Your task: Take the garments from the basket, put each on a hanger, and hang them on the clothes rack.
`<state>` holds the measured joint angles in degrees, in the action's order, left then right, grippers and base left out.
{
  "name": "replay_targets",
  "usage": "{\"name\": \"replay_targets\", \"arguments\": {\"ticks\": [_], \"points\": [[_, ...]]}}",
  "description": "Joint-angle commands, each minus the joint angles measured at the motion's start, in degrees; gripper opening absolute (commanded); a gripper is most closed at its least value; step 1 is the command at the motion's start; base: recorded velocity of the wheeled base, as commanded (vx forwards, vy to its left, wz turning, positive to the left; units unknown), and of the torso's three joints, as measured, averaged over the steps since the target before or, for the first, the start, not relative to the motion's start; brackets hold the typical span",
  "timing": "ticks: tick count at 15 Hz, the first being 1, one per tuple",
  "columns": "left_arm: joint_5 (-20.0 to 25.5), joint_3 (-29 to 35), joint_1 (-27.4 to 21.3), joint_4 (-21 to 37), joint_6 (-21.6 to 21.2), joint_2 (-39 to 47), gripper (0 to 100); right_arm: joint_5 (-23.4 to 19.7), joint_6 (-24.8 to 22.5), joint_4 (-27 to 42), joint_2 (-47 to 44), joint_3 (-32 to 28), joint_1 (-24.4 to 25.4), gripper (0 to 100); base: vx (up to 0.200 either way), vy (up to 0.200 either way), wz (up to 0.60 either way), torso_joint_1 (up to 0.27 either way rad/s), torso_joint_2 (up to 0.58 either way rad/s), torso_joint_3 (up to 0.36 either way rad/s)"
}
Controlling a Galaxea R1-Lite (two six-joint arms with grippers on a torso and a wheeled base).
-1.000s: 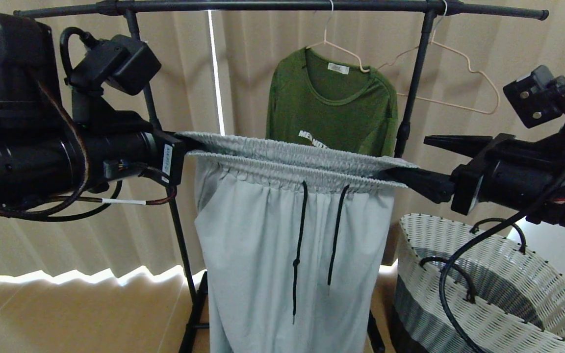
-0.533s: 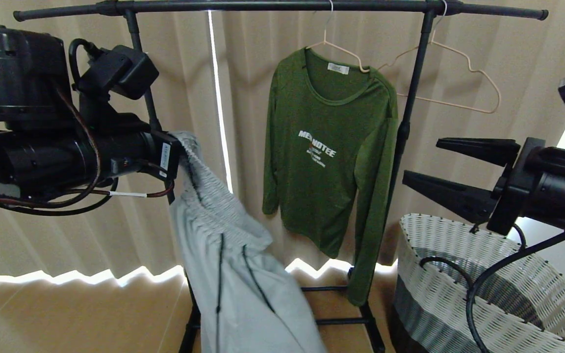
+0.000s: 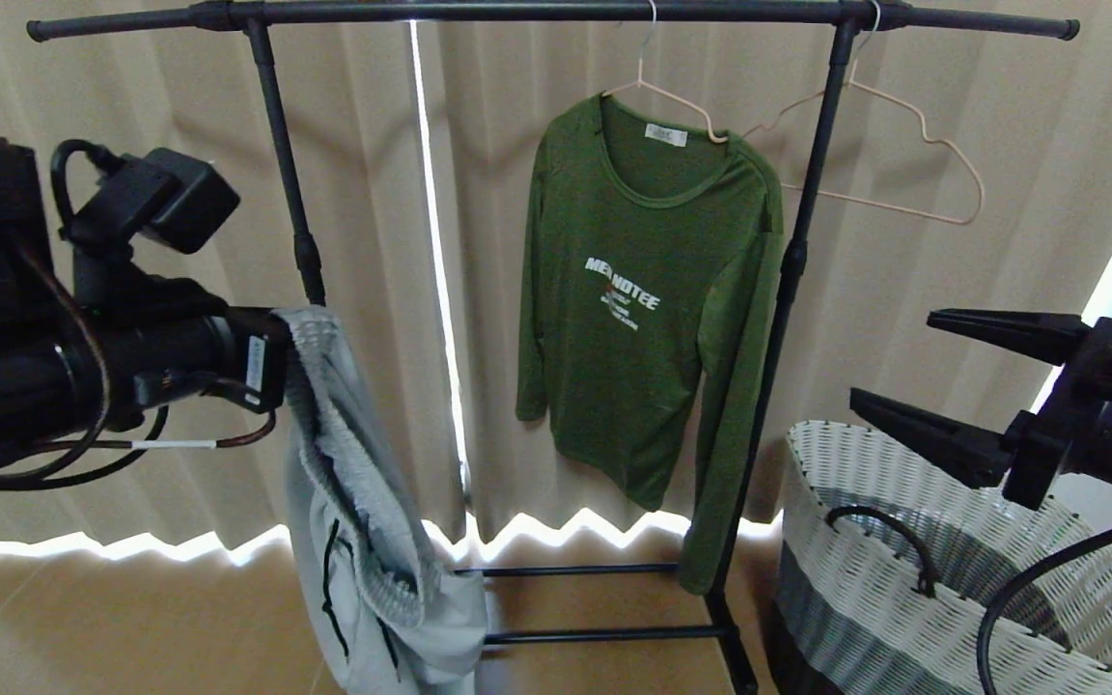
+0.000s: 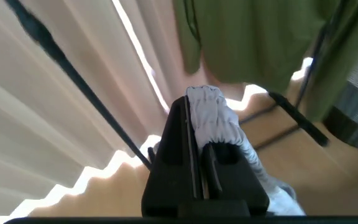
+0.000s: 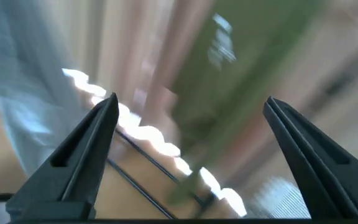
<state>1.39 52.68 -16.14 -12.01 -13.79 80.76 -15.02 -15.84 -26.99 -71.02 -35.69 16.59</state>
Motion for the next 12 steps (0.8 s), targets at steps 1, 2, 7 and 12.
{"name": "replay_targets", "arguments": {"ticks": [1, 2, 7, 12], "points": [[4.6, -7.4, 3.7, -2.7, 2.0, -6.3, 0, 3.3, -1.5, -0.4, 2.4, 4.1, -5.3, 100, 0.0, 0.0, 0.0, 0.0, 0.0, 0.0], [6.8, -12.0, 4.9, -5.1, 4.5, -8.0, 0, 5.7, -5.0, -4.0, 4.1, 8.3, -8.2, 100, 0.0, 0.0, 0.0, 0.0, 0.0, 0.0], [7.7, -24.9, 5.2, -20.6, 6.7, -8.5, 0, 5.7, -4.6, -30.2, -4.9, 20.1, -17.9, 100, 0.0, 0.0, 0.0, 0.0, 0.0, 0.0], [12.6, -27.1, 4.7, -22.5, 6.7, -10.2, 0, 9.8, 0.8, -59.2, -19.8, 27.6, -21.4, 100, 0.0, 0.0, 0.0, 0.0, 0.0, 0.0]]}}
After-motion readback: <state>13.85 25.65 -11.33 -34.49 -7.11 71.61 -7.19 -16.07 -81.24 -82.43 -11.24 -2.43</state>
